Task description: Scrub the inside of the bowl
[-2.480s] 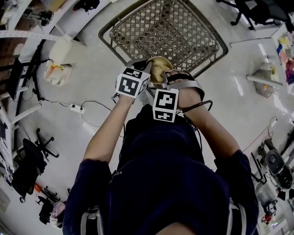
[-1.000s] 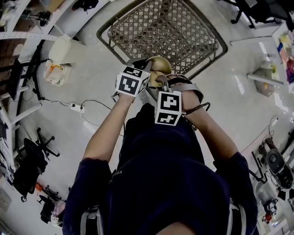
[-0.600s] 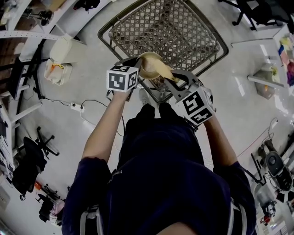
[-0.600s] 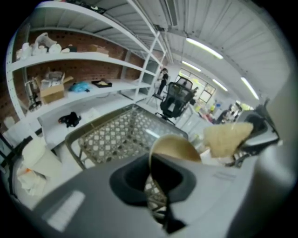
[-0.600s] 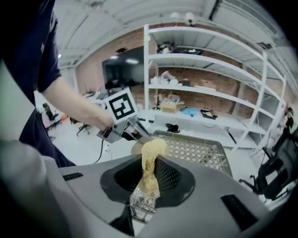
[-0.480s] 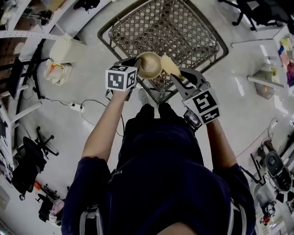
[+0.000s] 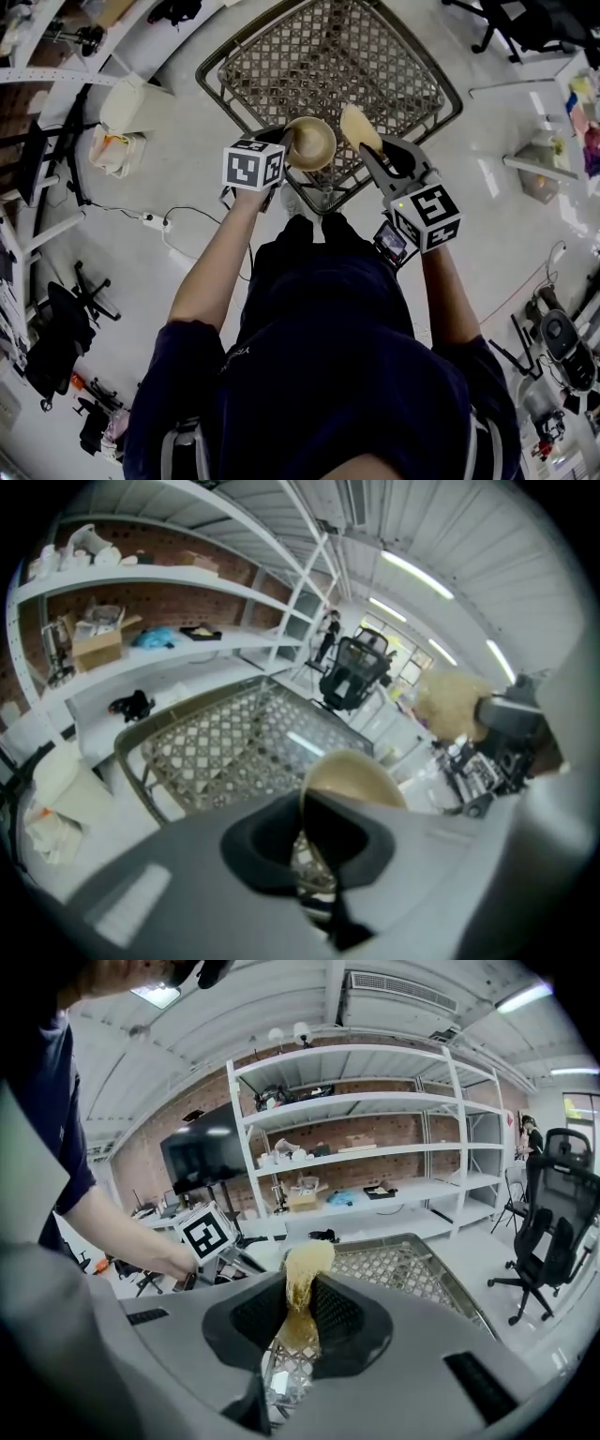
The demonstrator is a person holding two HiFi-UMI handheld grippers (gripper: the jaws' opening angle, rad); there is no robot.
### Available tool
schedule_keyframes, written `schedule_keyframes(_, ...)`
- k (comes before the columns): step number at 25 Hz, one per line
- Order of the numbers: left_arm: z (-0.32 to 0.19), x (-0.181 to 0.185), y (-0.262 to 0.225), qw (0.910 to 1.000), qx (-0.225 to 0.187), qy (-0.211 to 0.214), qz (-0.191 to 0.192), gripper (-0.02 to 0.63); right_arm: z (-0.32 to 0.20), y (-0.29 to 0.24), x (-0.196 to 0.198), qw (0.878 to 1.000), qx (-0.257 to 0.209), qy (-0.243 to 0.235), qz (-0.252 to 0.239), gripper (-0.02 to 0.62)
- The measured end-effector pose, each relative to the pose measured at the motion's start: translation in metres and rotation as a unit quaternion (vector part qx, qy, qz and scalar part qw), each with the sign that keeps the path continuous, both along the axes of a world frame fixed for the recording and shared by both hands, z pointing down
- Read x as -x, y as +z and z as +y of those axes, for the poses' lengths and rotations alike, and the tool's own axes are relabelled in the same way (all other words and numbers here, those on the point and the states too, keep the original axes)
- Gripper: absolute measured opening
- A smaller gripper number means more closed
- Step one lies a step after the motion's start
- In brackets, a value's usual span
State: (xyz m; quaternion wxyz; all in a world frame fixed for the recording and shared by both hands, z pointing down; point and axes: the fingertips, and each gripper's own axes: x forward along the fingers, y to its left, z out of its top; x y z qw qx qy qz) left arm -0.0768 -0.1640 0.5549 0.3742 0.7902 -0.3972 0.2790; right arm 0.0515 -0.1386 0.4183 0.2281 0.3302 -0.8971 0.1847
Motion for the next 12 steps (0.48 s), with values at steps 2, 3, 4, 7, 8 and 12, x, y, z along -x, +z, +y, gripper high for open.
schedule_keyframes(2,-0.0007,-0.0023,-0.0005,1.0,0.0,0.004,-0.001,0.015,-0.0005,0.0017,-0.0026,1.0,0.003,0.002,-0.001,0.064)
schedule_keyframes(3,-0.0012,-0.0027,-0.0011,1.0,0.0,0.005,-0.001,0.015,-0.001,0.0022,-0.0038,1.0,0.003,0.003,-0.002,0.064)
schedule_keyframes(4,-0.0015,-0.003,-0.0017,1.0,-0.001,0.005,-0.002,0.014,-0.0014,0.0025,-0.0052,1.0,0.003,0.003,-0.002,0.064)
schedule_keyframes(7,-0.0013,-0.004,-0.0037,1.0,-0.002,0.005,-0.003,0.015,-0.0026,0.0029,-0.0097,1.0,0.003,0.002,0.0,0.064)
schedule_keyframes(8,-0.0015,-0.0044,-0.0044,1.0,-0.002,0.004,-0.002,0.015,-0.0036,0.0025,-0.0106,1.0,0.002,0.002,0.0,0.064)
schedule_keyframes(12,-0.0035,-0.0053,-0.0068,1.0,-0.002,0.001,0.0,0.015,-0.0077,0.0006,-0.0104,1.0,0.0,-0.002,0.0,0.064)
